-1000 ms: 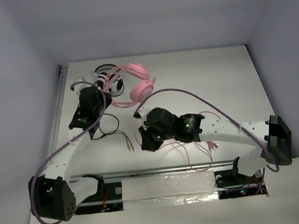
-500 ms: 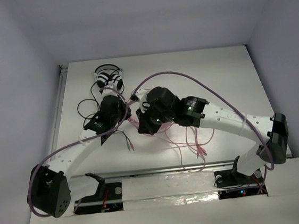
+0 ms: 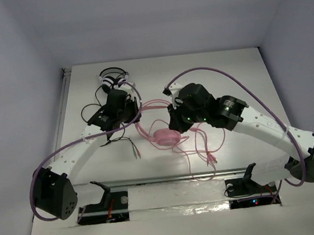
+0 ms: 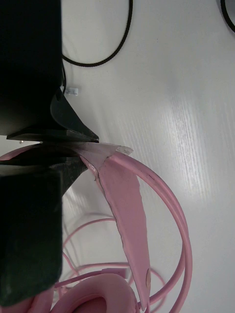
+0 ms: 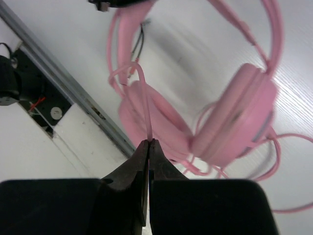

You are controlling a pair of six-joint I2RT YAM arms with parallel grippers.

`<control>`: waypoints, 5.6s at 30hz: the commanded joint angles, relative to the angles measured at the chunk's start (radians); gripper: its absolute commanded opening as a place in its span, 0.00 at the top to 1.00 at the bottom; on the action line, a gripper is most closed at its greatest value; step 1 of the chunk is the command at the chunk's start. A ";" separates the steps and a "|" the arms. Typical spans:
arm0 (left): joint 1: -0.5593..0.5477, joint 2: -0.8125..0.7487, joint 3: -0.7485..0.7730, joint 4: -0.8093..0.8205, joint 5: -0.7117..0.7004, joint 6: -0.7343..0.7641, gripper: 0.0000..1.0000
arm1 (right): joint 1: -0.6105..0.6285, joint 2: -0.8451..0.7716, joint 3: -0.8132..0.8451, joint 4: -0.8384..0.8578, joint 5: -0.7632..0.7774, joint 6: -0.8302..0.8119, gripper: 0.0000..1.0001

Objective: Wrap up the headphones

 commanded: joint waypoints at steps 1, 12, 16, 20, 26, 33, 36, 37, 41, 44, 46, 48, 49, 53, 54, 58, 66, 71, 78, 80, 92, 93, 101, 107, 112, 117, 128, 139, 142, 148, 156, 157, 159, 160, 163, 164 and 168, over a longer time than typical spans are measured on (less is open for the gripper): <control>0.010 -0.013 0.093 -0.065 0.115 0.121 1.00 | -0.003 -0.023 -0.007 -0.081 0.126 -0.020 1.00; 0.083 -0.022 0.070 -0.038 0.409 0.211 1.00 | -0.003 -0.025 -0.001 -0.164 0.295 -0.005 1.00; 0.083 -0.027 0.055 -0.018 0.538 0.213 1.00 | -0.003 -0.025 -0.004 -0.127 0.406 0.005 1.00; 0.065 -0.019 0.057 -0.019 0.578 0.224 1.00 | -0.012 -0.031 0.006 -0.063 0.458 0.015 1.00; 0.065 -0.041 0.061 0.017 0.621 0.195 1.00 | -0.021 -0.057 -0.036 0.078 0.498 0.006 1.00; 0.175 -0.068 0.052 0.160 0.658 0.020 1.00 | -0.030 -0.189 -0.216 0.298 0.463 0.078 1.00; 0.197 -0.070 0.057 0.218 0.629 -0.049 1.00 | -0.040 -0.254 -0.276 0.384 0.432 0.132 1.00; 0.197 -0.070 0.057 0.230 0.621 -0.066 1.00 | -0.040 -0.267 -0.285 0.396 0.433 0.161 1.00; 0.197 -0.067 0.066 0.309 0.612 -0.126 1.00 | -0.040 -0.334 -0.366 0.522 0.386 0.190 0.90; 0.206 -0.068 0.086 0.343 0.653 -0.181 1.00 | -0.040 -0.354 -0.444 0.635 0.355 0.184 0.67; 0.206 -0.070 0.142 0.309 0.632 -0.189 1.00 | -0.050 -0.350 -0.489 0.701 0.352 0.186 0.57; 0.206 -0.073 0.175 0.252 0.606 -0.189 1.00 | -0.064 -0.351 -0.518 0.762 0.335 0.195 0.49; 0.215 -0.076 0.201 0.241 0.594 -0.195 1.00 | -0.076 -0.356 -0.556 0.804 0.314 0.199 0.46; 0.225 -0.078 0.250 0.200 0.575 -0.227 1.00 | -0.098 -0.358 -0.645 0.930 0.231 0.216 0.32; 0.225 -0.076 0.259 0.195 0.575 -0.229 1.00 | -0.098 -0.353 -0.659 0.942 0.231 0.216 0.32; 0.243 -0.064 0.317 0.180 0.564 -0.249 1.00 | -0.098 -0.336 -0.747 1.030 0.179 0.267 0.32; 0.283 -0.025 0.455 0.162 0.566 -0.270 1.00 | -0.098 -0.295 -0.905 1.140 0.173 0.331 0.37; 0.310 0.001 0.547 0.151 0.589 -0.301 1.00 | -0.107 -0.253 -0.949 1.178 0.200 0.350 0.38; 0.310 0.027 0.610 0.123 0.613 -0.309 1.00 | -0.127 -0.127 -0.919 1.229 0.219 0.353 0.37; 0.320 0.030 0.629 0.097 0.595 -0.298 1.00 | -0.127 -0.158 -0.916 1.223 0.188 0.345 0.45; 0.329 0.056 0.685 0.116 0.587 -0.318 1.00 | -0.222 -0.215 -0.854 1.068 0.144 0.296 0.28; 0.329 0.057 0.689 0.112 0.587 -0.319 1.00 | -0.222 -0.197 -0.839 1.082 0.134 0.289 0.30; 0.329 0.070 0.678 0.126 0.566 -0.332 1.00 | -0.233 -0.005 -0.785 1.230 -0.060 0.282 0.50; 0.329 0.074 0.636 0.186 0.584 -0.376 1.00 | -0.233 0.136 -0.814 1.424 -0.213 0.343 0.46; 0.329 0.070 0.659 0.185 0.531 -0.384 1.00 | -0.233 0.136 -0.895 1.536 -0.174 0.413 0.62; 0.329 0.033 0.525 0.348 0.458 -0.483 1.00 | -0.207 0.167 -0.893 1.472 -0.219 0.425 0.95; 0.318 -0.041 0.115 0.614 0.065 -0.724 1.00 | -0.007 0.094 -0.762 1.194 -0.088 0.379 1.00; 0.123 0.024 0.133 0.470 -0.469 -0.473 1.00 | 0.169 0.031 -0.555 0.865 -0.019 0.310 1.00; 0.087 0.065 0.161 0.403 -0.555 -0.404 1.00 | 0.221 0.005 -0.454 0.704 0.013 0.281 1.00; 0.012 0.074 0.138 0.326 -0.612 -0.313 1.00 | 0.233 -0.061 -0.305 0.475 -0.001 0.259 1.00; -0.075 0.123 0.230 0.165 -0.516 -0.094 1.00 | 0.233 -0.095 -0.165 0.266 0.201 0.155 1.00; -0.091 0.128 0.241 0.152 -0.472 -0.062 1.00 | 0.223 -0.103 -0.158 0.252 0.215 0.144 1.00; -0.107 0.142 0.276 0.096 -0.435 -0.016 1.00 | 0.207 -0.110 -0.139 0.238 0.284 0.121 1.00; -0.119 0.146 0.288 0.076 -0.389 0.059 1.00 | 0.191 -0.107 -0.133 0.208 0.313 0.118 1.00; -0.139 0.154 0.320 0.002 -0.367 0.138 1.00 | 0.157 -0.114 -0.138 0.181 0.380 0.091 1.00; -0.139 0.156 0.327 -0.016 -0.352 0.191 1.00 | 0.148 -0.117 -0.139 0.177 0.404 0.075 1.00; -0.139 0.171 0.321 -0.093 -0.298 0.247 1.00 | 0.094 -0.132 -0.142 0.168 0.458 0.043 1.00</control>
